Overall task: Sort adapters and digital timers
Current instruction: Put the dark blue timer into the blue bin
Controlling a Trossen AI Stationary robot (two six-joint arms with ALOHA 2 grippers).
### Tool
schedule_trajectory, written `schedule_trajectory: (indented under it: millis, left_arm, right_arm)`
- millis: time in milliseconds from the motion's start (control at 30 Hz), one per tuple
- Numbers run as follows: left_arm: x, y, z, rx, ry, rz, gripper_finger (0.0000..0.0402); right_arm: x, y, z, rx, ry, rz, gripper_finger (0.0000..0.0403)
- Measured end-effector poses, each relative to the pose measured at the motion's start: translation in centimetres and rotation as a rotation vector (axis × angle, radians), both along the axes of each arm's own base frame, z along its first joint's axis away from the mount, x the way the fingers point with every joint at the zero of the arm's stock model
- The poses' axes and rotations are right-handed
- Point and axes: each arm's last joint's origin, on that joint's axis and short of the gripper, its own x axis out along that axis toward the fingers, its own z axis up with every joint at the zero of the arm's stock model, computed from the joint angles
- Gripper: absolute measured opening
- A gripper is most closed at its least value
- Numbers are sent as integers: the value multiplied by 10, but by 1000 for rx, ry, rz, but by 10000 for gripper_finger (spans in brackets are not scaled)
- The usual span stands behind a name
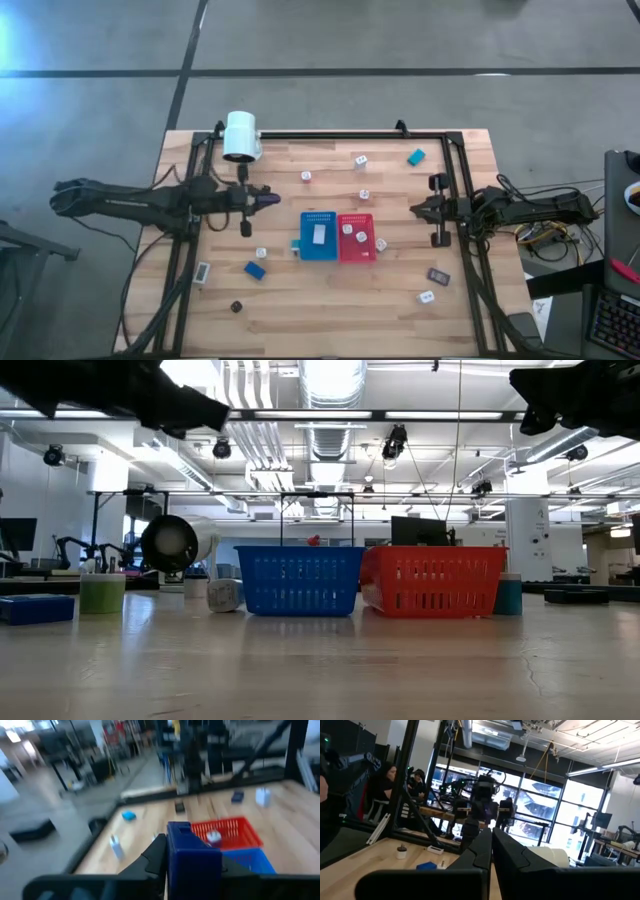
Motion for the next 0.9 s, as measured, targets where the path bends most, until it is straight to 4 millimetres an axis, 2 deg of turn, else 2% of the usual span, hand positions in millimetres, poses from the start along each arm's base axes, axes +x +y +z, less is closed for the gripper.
schedule_trajectory:
  millis: [167, 300, 900]
  left_arm:
    - [-19, 0, -10, 5, -95, 4, 49]
    - [-28, 0, -21, -1, -110, 7, 60]
    - [-40, 0, -48, 71, -100, -37, 56]
  right_arm:
    - [0, 0, 1, -2, -6, -1, 8]
    - [0, 0, 0, -2, -2, -1, 8]
    - [0, 0, 0, -2, -1, -2, 8]
